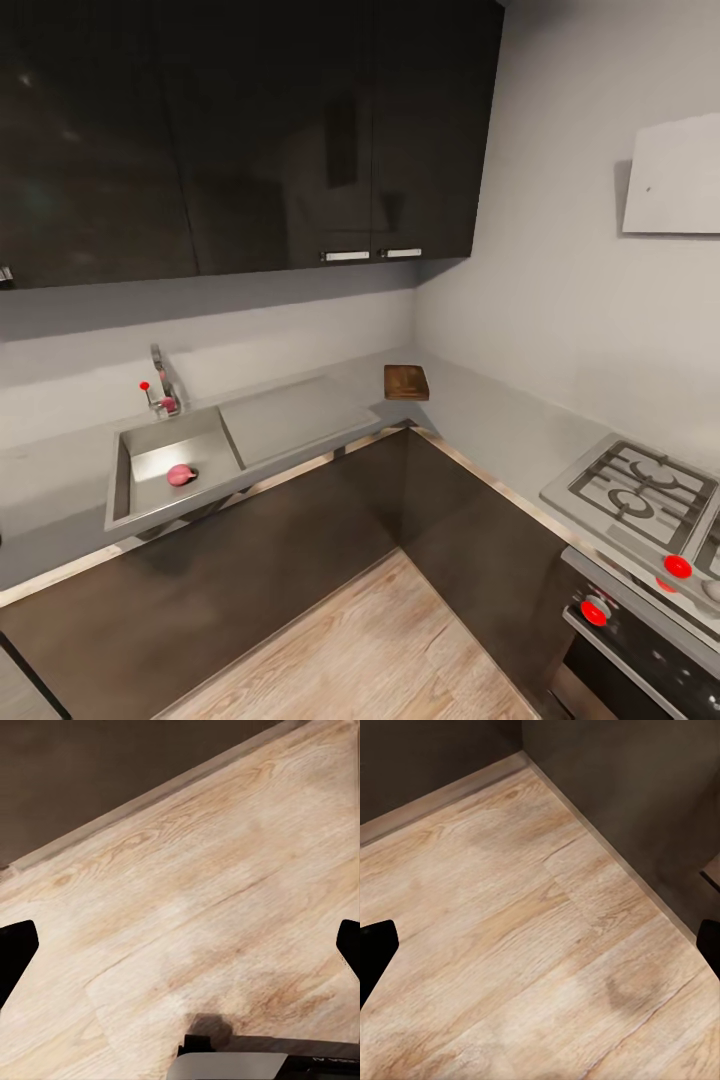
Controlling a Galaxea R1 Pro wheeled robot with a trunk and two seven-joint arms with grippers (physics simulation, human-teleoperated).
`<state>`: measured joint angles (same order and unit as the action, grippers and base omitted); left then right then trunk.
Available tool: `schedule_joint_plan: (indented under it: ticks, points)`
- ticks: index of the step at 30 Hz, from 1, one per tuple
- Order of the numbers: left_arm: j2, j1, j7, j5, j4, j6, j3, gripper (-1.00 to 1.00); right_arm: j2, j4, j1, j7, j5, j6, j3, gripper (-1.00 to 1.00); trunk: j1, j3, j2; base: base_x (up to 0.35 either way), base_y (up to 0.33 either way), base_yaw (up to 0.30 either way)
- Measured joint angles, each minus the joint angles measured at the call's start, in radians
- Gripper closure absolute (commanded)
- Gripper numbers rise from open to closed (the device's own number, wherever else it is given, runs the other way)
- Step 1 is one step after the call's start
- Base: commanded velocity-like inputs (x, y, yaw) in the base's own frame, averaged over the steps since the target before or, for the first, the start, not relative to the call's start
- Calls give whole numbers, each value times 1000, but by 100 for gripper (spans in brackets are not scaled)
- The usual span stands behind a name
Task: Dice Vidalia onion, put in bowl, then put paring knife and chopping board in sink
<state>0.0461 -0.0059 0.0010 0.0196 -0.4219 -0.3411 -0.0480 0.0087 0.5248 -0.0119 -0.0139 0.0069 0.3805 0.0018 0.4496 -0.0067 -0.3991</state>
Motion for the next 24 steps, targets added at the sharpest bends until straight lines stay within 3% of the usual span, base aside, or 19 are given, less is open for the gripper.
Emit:
schedule_joint_plan:
  ticks: [17, 24]
  points:
    - [-2, 0, -1, 1, 2, -14, 2, -100, 0, -1, 0, 0, 0, 0, 0, -100, 0, 0, 0, 0, 0, 0]
    - [-13, 0, -1, 0, -43, -63, 2, -100, 0, -1, 0, 0, 0, 0, -1, -100, 0, 0, 0, 0, 0, 0]
